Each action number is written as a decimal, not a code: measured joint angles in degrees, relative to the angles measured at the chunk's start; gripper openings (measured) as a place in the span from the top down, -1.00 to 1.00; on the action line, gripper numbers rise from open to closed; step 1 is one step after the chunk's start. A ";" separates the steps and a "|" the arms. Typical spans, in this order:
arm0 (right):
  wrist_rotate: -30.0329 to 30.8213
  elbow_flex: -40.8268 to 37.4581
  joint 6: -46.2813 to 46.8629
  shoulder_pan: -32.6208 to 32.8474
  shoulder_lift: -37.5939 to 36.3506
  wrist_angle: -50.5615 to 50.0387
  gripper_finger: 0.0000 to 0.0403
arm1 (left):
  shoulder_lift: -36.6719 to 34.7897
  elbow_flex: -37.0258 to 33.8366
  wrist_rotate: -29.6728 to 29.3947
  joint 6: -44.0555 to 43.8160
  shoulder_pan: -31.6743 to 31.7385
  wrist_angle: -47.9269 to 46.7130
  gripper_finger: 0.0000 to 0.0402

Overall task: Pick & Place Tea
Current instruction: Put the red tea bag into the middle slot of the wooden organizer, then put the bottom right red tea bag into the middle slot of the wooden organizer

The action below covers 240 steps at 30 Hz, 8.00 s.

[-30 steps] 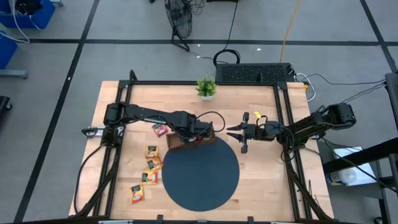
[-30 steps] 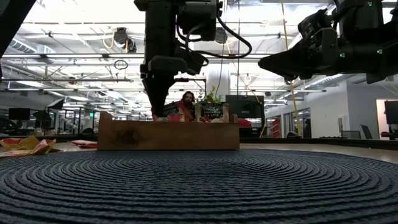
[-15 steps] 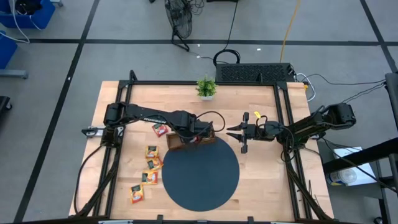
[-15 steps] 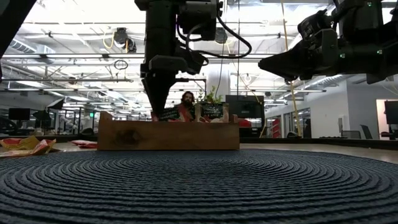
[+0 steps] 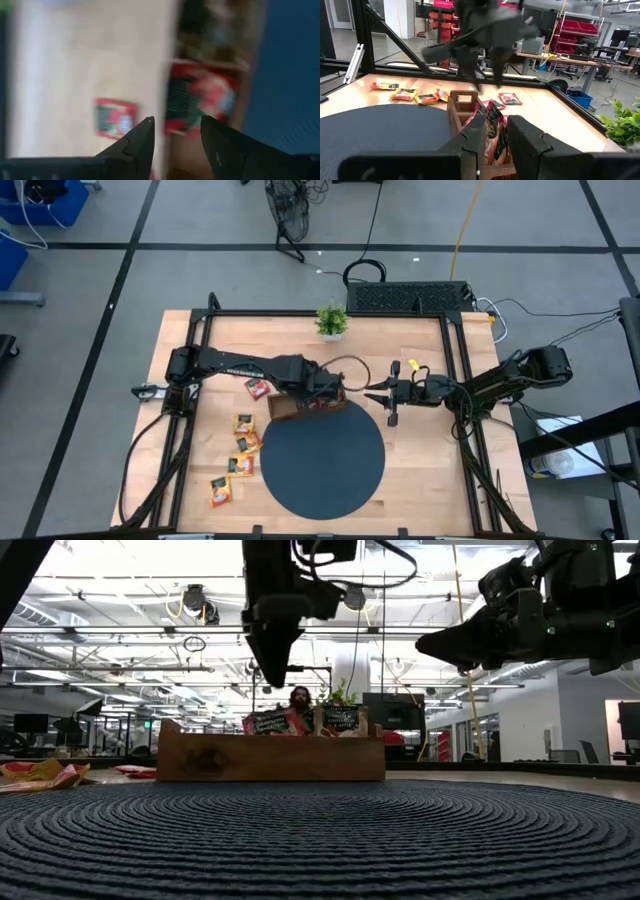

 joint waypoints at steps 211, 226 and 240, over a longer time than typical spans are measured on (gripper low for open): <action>6.99 0.00 10.15 -10.69 0.00 -10.06 0.65 | -13.23 -50.14 13.27 -0.74 35.88 40.03 -0.56; 6.99 0.00 9.71 -10.69 0.00 -10.29 0.65 | -15.87 -50.99 11.02 0.38 31.71 41.28 0.56; 7.02 0.00 9.71 -10.69 0.00 -10.25 0.65 | -16.18 -44.62 -8.71 16.49 20.01 31.84 0.99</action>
